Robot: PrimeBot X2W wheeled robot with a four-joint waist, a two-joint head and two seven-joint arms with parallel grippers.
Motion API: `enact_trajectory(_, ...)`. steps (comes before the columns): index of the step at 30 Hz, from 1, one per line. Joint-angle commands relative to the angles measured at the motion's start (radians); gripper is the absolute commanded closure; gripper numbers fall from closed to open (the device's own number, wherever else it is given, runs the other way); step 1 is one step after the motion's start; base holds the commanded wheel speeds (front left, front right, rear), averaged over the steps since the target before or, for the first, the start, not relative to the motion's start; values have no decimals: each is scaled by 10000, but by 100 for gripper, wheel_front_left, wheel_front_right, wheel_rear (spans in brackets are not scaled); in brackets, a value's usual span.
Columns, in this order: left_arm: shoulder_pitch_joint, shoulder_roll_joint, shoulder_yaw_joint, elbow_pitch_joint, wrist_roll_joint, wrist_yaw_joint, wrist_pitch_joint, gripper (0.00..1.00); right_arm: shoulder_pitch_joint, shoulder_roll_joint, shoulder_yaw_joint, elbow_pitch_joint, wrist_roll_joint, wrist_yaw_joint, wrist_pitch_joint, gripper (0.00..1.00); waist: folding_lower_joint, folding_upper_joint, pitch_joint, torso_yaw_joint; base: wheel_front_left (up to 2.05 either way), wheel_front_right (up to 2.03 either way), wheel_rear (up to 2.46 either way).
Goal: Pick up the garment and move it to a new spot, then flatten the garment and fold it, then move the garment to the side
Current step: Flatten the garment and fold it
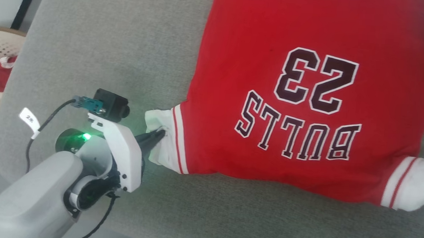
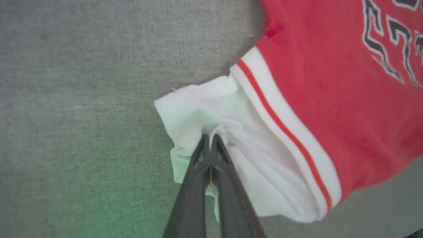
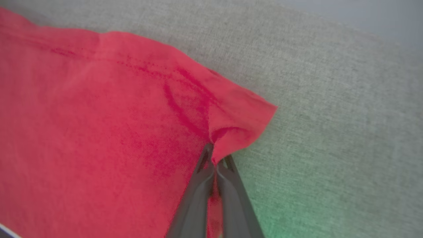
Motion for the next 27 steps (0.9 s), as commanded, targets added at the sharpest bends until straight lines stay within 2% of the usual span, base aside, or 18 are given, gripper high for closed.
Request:
enact_trajectory(1,38,48,22,339,-60,111,-15,100,454,48,276,49,60,-3,200,100,0,-1,-161,-226,0,0,0)
enact_trajectory(7,301,467,265,276,-209,306,-76,100,1038,-30,1318,-1432,1029,-3,501,100,0,-1,-649,-980,0,0,0)
enact_trajectory(10,402,753,382,139,-229,420,-46,100,1619,-291,1879,-2560,1737,-3,739,100,0,-1,-894,-1416,0,0,0)
enact_trajectory(11,402,753,382,139,-229,420,-46,100,1619,-291,1879,-2560,1737,-3,739,100,0,-1,-894,-1416,0,0,0)
enact_trajectory(15,567,1096,513,-134,-283,621,19,100,2691,-808,2423,-4302,2706,-3,1148,100,0,-1,-1181,-1944,0,0,0)
enact_trajectory(22,794,1596,646,-516,-270,926,161,100,5060,-1755,2255,-7331,3863,-3,1603,100,0,-1,-1607,-2713,0,0,0)
enact_trajectory(27,964,1841,697,-732,-322,1056,217,100,6996,-1808,1426,-9090,4042,-3,1990,100,0,-1,-1803,-3095,0,0,0)
